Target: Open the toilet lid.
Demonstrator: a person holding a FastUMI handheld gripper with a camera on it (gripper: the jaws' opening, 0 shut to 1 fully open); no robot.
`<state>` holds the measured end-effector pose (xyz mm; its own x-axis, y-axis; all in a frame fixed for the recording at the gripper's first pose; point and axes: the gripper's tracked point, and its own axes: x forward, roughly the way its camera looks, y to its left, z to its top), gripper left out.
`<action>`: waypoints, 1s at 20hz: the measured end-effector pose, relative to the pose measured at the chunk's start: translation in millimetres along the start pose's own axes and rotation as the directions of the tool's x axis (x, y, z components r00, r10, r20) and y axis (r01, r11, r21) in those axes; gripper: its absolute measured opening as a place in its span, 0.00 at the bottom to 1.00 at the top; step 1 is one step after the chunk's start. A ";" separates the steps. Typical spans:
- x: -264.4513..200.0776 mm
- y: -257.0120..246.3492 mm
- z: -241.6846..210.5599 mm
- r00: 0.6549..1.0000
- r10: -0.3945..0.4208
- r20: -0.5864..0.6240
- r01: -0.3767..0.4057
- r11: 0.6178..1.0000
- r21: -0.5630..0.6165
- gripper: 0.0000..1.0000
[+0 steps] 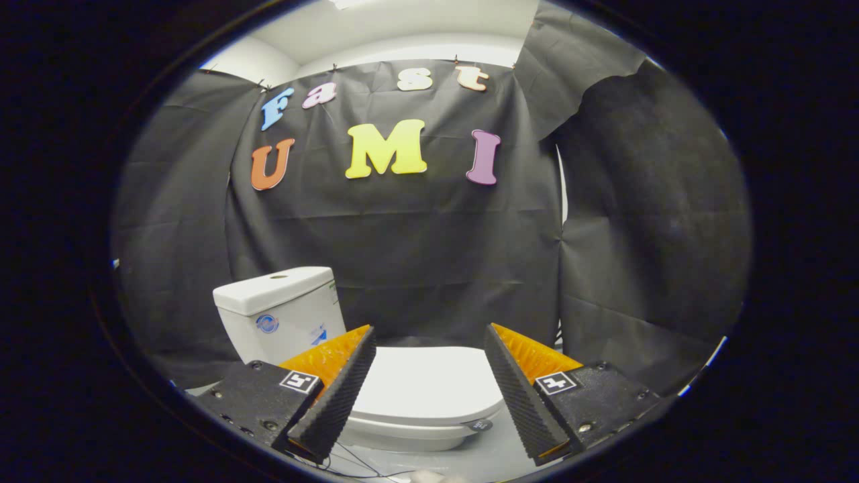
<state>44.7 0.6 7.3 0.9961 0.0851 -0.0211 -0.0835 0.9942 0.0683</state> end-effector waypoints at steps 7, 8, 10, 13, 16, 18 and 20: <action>50.0 -36.7 -19.7 0.995 0.065 -0.081 -0.048 0.979 0.200 1.00; 55.8 -46.9 -27.6 0.993 0.065 -0.098 -0.041 0.972 0.232 1.00; 71.3 -66.3 -47.1 0.987 0.068 -0.144 -0.021 0.951 0.307 1.00; 90.7 -86.9 -86.7 0.968 0.110 -0.226 0.003 0.893 0.449 1.00; 102.5 -104.3 -129.6 0.946 0.142 -0.292 0.042 0.839 0.543 1.00; 106.9 -113.0 -158.5 0.933 0.159 -0.324 0.063 0.812 0.580 1.00; 113.5 -119.2 -182.2 0.920 0.165 -0.357 0.095 0.788 0.608 0.99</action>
<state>162.9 -96.1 -184.9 0.8928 0.2657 -0.3638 0.0449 0.7511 0.6586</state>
